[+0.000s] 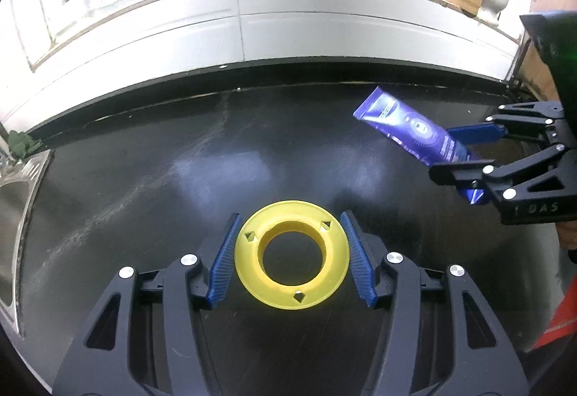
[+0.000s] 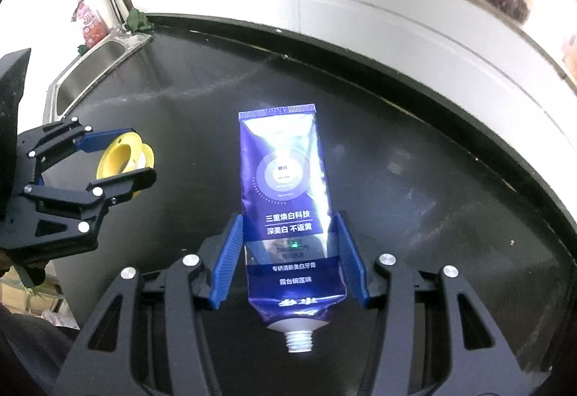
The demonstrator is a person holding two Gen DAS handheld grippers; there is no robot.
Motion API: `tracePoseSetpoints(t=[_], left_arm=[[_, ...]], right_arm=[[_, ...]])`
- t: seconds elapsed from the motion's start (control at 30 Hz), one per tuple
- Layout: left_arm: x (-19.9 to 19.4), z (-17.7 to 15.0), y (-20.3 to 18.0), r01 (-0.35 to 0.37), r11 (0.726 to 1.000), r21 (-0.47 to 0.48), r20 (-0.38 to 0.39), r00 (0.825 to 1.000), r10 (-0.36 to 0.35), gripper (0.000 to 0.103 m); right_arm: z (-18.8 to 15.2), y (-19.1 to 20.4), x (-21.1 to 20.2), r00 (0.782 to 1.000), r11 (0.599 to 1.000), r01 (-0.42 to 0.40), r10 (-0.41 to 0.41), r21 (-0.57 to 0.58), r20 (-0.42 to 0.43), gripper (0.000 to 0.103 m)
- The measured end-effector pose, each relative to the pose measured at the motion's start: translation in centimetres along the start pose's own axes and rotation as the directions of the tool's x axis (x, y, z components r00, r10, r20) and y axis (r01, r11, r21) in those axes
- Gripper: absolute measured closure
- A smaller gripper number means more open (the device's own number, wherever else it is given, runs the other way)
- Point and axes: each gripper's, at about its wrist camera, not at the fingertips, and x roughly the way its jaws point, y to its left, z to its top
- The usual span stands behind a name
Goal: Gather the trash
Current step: 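Carry the tape roll with the left gripper while the right gripper carries the tube to the bin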
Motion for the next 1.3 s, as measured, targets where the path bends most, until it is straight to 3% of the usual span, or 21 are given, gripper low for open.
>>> tracePoseSetpoints(t=[0.4,0.63,0.83,1.0,1.1,1.23,1.3], left_arm=[[-2.5,-2.6,1.6,-0.006,1.000,0.009,0.001,1.000,0.006,0.049],[-4.7,-3.4,4.2,-0.047,0.998,-0.044,0.030,0.998,0.048,0.049],[-9.2,-6.1,9.2,-0.145,0.976,-0.165,0.053,0.986,0.155,0.049],[-14.1,-11.2,14.3,-0.267,0.918,-0.294,0.026,0.958,0.287,0.049],[-17.3,-15.2,17.2,-0.350,0.860,-0.370,-0.014,0.928,0.372,0.049],[-21.7,-22.0,20.6,-0.449,0.751,-0.484,-0.102,0.881,0.461,0.048],[-23.1,-24.6,21.7,-0.474,0.709,-0.522,-0.135,0.866,0.481,0.048]], right_arm=[[-2.0,3.7,-2.6,1.000,1.000,0.015,-0.015,0.023,0.017,0.051],[0.2,6.8,-2.7,0.999,0.999,-0.011,0.013,-0.042,0.043,0.051],[3.5,13.9,-2.9,0.990,0.979,-0.109,0.122,-0.172,0.071,0.051],[5.7,24.0,-2.3,0.962,0.916,-0.241,0.269,-0.322,0.045,0.051],[6.0,30.6,-2.2,0.938,0.855,-0.313,0.347,-0.413,0.008,0.051],[5.3,38.7,-1.8,0.902,0.770,-0.401,0.427,-0.496,-0.066,0.051],[4.4,43.0,-1.7,0.879,0.719,-0.449,0.463,-0.530,-0.115,0.051]])
